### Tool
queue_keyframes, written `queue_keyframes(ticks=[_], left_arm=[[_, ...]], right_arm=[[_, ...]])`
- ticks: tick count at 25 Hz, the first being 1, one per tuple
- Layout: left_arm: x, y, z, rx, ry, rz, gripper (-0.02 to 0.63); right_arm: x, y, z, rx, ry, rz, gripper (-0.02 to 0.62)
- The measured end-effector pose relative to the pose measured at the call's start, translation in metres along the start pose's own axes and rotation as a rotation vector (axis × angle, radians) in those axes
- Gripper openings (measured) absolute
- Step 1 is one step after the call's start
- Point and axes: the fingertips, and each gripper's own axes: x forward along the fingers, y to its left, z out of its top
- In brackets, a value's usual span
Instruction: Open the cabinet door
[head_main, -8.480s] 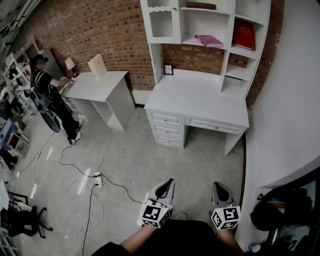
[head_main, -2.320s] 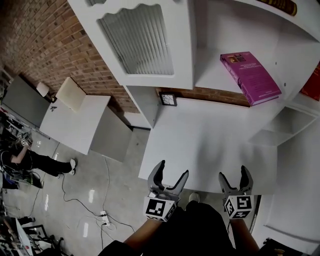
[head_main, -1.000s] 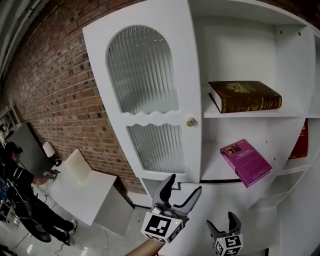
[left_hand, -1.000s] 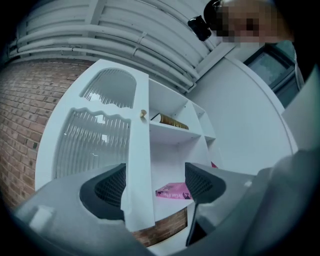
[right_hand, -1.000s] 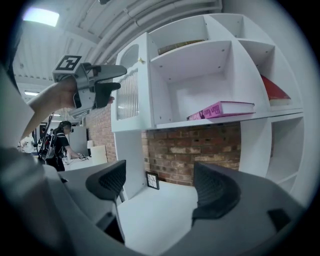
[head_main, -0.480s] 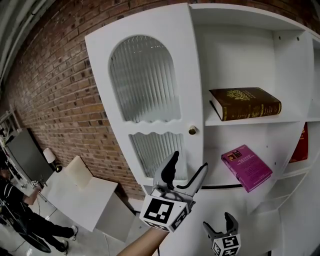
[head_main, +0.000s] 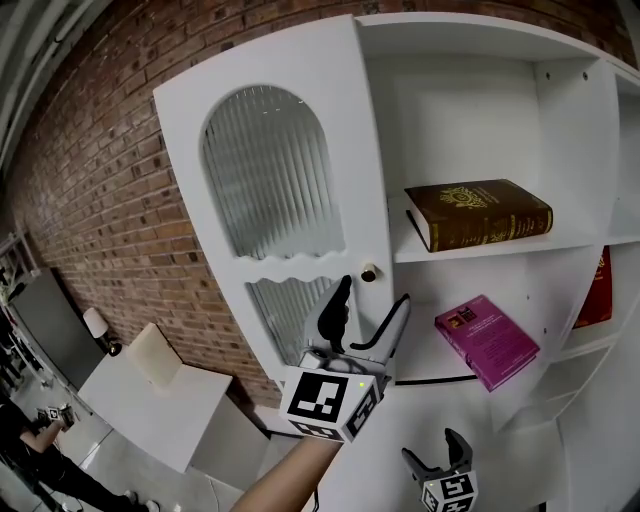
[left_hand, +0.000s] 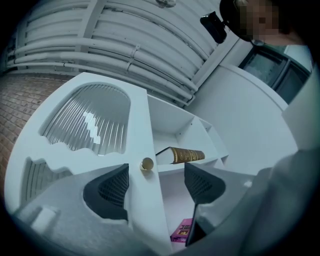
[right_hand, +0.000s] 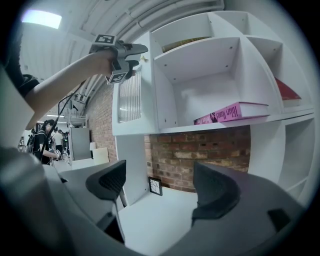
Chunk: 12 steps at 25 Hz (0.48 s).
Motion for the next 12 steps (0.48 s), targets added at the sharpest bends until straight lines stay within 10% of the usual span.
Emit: queue_keyframes(ticks=[12], left_arm=[[0.016,0.009,0.009,0.015,-0.009,0.061,0.176]], right_arm=[[0.004,-0.023,0.0,0.013,0.01,-0.025,0.405]])
